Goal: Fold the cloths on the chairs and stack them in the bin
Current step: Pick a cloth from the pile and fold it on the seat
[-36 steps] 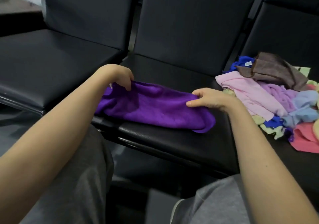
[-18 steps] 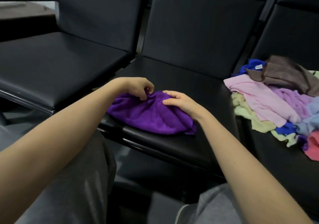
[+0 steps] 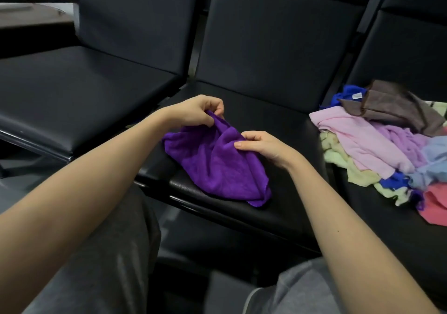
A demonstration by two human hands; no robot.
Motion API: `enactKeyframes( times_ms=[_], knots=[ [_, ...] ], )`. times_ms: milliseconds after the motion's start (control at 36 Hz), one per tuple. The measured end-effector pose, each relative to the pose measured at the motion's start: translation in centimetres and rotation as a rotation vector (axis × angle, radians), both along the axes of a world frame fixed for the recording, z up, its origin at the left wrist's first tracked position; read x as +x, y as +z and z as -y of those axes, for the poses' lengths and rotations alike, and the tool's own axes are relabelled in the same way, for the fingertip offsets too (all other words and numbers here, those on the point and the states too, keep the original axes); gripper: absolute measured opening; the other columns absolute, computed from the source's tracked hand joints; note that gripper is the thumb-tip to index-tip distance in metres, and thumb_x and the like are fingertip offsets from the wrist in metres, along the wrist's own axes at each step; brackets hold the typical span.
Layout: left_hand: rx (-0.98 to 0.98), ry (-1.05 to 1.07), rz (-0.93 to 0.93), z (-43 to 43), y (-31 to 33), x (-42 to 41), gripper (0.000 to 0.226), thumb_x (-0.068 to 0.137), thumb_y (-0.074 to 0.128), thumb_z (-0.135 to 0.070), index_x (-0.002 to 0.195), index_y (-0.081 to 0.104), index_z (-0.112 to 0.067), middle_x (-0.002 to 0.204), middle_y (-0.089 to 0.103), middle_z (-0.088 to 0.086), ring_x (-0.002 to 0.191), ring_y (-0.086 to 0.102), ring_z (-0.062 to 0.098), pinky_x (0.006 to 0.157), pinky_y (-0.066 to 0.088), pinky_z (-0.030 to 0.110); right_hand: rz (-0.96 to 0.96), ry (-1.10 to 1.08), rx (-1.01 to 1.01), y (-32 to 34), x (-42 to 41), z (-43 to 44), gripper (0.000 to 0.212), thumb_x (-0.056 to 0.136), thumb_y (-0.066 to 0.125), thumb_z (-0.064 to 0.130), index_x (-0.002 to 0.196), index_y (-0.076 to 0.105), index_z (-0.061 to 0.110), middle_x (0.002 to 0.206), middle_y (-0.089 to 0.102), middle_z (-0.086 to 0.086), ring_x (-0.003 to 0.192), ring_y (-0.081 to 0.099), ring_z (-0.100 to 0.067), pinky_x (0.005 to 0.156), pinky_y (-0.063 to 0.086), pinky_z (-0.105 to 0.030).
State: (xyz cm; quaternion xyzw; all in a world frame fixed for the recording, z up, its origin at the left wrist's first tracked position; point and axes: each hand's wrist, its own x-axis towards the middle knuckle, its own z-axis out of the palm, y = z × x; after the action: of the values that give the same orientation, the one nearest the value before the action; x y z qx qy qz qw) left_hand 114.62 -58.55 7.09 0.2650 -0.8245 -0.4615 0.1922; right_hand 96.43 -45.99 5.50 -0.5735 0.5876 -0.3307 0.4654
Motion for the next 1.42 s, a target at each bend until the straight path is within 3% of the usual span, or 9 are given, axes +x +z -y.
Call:
enactKeyframes(
  times_ms=[194, 306, 389, 556, 694, 889, 1111, 1195, 1417],
  knots=[
    [-0.008, 0.037, -0.081, 0.0, 0.0, -0.1, 0.038, 0.073, 0.041, 0.024, 0.07, 0.041, -0.014, 0.083, 0.061, 0.005, 0.073, 0.051, 0.016, 0.063, 0.046, 0.021, -0.238, 0.068, 0.032, 1.1, -2.0, -0.8, 0.014, 0.085, 0.069, 0.023, 0.089, 0.073, 0.009, 0.087, 0.07, -0.001, 0.086, 0.065, -0.014, 0.087, 0.049, -0.03],
    [-0.189, 0.085, 0.071, 0.6, -0.2, 0.3, 0.03, 0.075, 0.056, 0.007, 0.069, 0.043, -0.019, 0.079, 0.056, 0.007, 0.07, 0.045, 0.016, 0.063, 0.038, 0.028, -0.413, 0.078, 0.037, 1.8, -3.3, -1.4, 0.038, 0.08, 0.073, 0.037, 0.085, 0.069, -0.001, 0.078, 0.06, -0.005, 0.077, 0.054, -0.016, 0.076, 0.041, -0.032],
    [-0.379, 0.126, 0.206, 1.0, -0.4, 0.7, 0.033, 0.079, 0.066, -0.003, 0.065, 0.042, -0.021, 0.063, 0.046, -0.004, 0.063, 0.041, 0.014, 0.057, 0.033, 0.028, -0.48, 0.028, 0.001, 2.7, -4.7, -2.1, 0.023, 0.084, 0.071, 0.032, 0.072, 0.069, 0.012, 0.068, 0.061, 0.006, 0.07, 0.054, -0.009, 0.072, 0.04, -0.027],
    [-0.36, -0.063, 0.36, 1.0, -0.5, 1.5, 0.023, 0.085, 0.07, -0.015, 0.076, 0.057, -0.032, 0.073, 0.059, -0.007, 0.066, 0.052, 0.006, 0.064, 0.04, 0.018, -0.84, -0.044, 0.008, 4.0, -6.3, -3.9, 0.043, 0.085, 0.059, 0.054, 0.081, 0.066, 0.011, 0.073, 0.054, 0.006, 0.069, 0.049, -0.008, 0.083, 0.029, -0.029],
    [-0.296, -0.179, 0.491, 0.8, -0.8, 1.7, 0.002, 0.089, 0.066, -0.025, 0.088, 0.065, -0.024, 0.084, 0.063, -0.001, 0.077, 0.054, 0.008, 0.075, 0.044, 0.028, -0.868, -0.012, 0.072, 3.3, -7.1, -4.4, 0.034, 0.086, 0.058, 0.05, 0.07, 0.058, 0.02, 0.07, 0.05, 0.007, 0.068, 0.047, -0.008, 0.086, 0.031, -0.036],
    [-0.202, -0.077, 0.312, 0.5, 0.2, 2.2, 0.017, 0.094, 0.058, -0.02, 0.077, 0.059, -0.015, 0.065, 0.061, -0.012, 0.06, 0.053, -0.004, 0.06, 0.04, 0.01, -0.814, -0.128, -0.028, 3.2, -7.3, -4.9, 0.025, 0.09, 0.059, 0.037, 0.067, 0.062, 0.026, 0.067, 0.057, 0.012, 0.069, 0.051, -0.003, 0.093, 0.035, -0.037],
    [-0.464, 0.089, 0.383, 1.5, 0.1, 3.3, 0.03, 0.09, 0.062, -0.008, 0.066, 0.046, -0.019, 0.065, 0.05, -0.002, 0.068, 0.047, 0.017, 0.065, 0.036, 0.029, -0.942, -0.305, -0.274, 4.7, -7.0, -6.3, 0.02, 0.085, 0.062, 0.032, 0.065, 0.061, 0.032, 0.066, 0.062, 0.01, 0.075, 0.058, -0.012, 0.074, 0.041, -0.025],
    [-0.557, 0.168, 0.337, 1.5, 0.0, 3.1, 0.017, 0.088, 0.064, -0.008, 0.074, 0.053, -0.009, 0.072, 0.053, 0.004, 0.074, 0.05, 0.022, 0.065, 0.035, 0.029, -0.949, -0.32, -0.327, 5.1, -6.9, -6.5, 0.016, 0.083, 0.064, 0.03, 0.067, 0.063, 0.032, 0.066, 0.063, 0.01, 0.075, 0.061, -0.014, 0.07, 0.043, -0.025],
    [-0.636, 0.341, 0.191, 2.7, -0.8, 3.1, 0.009, 0.082, 0.066, -0.002, 0.086, 0.059, 0.001, 0.085, 0.063, 0.014, 0.082, 0.057, 0.028, 0.074, 0.045, 0.036, -0.902, -0.03, 0.075, 3.6, -7.6, -6.3, 0.013, 0.078, 0.067, 0.017, 0.074, 0.064, 0.029, 0.083, 0.065, 0.006, 0.083, 0.062, -0.016, 0.085, 0.05, -0.037]
  ],
)
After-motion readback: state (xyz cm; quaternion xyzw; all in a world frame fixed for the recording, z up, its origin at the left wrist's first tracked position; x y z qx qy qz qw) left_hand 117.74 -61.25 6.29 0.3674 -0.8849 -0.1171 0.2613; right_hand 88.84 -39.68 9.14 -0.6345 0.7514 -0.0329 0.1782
